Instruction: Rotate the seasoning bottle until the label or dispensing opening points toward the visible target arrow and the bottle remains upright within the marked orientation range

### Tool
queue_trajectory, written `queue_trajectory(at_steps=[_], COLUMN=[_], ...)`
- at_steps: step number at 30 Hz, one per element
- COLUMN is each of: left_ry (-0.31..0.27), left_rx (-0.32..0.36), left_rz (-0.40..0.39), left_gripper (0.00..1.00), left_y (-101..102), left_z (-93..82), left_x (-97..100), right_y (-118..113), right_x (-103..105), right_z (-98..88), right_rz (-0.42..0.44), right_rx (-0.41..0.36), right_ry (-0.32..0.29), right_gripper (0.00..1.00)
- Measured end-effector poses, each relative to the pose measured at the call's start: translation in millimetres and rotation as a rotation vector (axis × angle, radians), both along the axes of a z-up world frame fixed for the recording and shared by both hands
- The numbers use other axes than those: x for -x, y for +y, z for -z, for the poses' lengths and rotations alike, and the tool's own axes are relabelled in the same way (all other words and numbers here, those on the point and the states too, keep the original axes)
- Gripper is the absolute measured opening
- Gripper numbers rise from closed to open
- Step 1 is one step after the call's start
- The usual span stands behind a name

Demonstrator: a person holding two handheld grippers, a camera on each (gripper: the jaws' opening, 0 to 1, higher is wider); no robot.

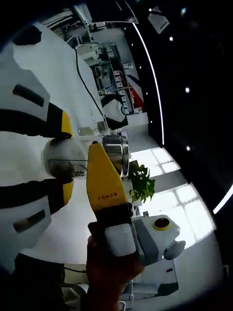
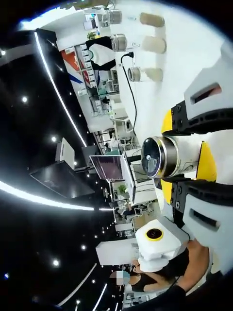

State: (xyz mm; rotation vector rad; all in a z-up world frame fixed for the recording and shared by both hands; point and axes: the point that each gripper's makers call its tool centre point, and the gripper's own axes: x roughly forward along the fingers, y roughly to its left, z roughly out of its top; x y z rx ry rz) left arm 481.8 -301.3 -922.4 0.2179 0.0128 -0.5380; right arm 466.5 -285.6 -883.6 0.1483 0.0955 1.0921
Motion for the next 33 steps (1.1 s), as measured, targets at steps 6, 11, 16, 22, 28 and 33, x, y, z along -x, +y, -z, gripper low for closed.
queue_trajectory(at_steps=[6, 11, 16, 22, 28, 33], left_ry=[0.026, 0.046, 0.054, 0.092, 0.122, 0.105], left_rx=[0.041, 0.065, 0.089, 0.078, 0.063, 0.084], left_rz=[0.032, 0.102, 0.147, 0.177, 0.180, 0.189], left_gripper=[0.35, 0.35, 0.42, 0.55, 0.67, 0.75], left_y=[2.8, 3.4, 1.8, 1.8, 6.8, 10.7], left_z=[4.1, 7.3, 3.6, 8.7, 13.1, 4.3], left_x=[-3.7, -3.6, -0.2, 3.5, 4.8, 7.8], right_y=[2.6, 3.8, 3.9, 5.3, 4.9, 5.0], right_x=[-3.4, -5.8, -12.8, -20.8, -31.6, -40.6], right_z=[3.3, 5.5, 9.1, 14.6, 22.3, 29.2], right_rz=[0.035, 0.022, 0.028, 0.011, 0.028, 0.033], right_rx=[0.018, 0.044, 0.070, 0.081, 0.121, 0.147], right_ry=[-0.004, -0.032, -0.043, -0.039, -0.053, -0.069], right_gripper=[0.31, 0.31, 0.31, 0.31, 0.31, 0.31])
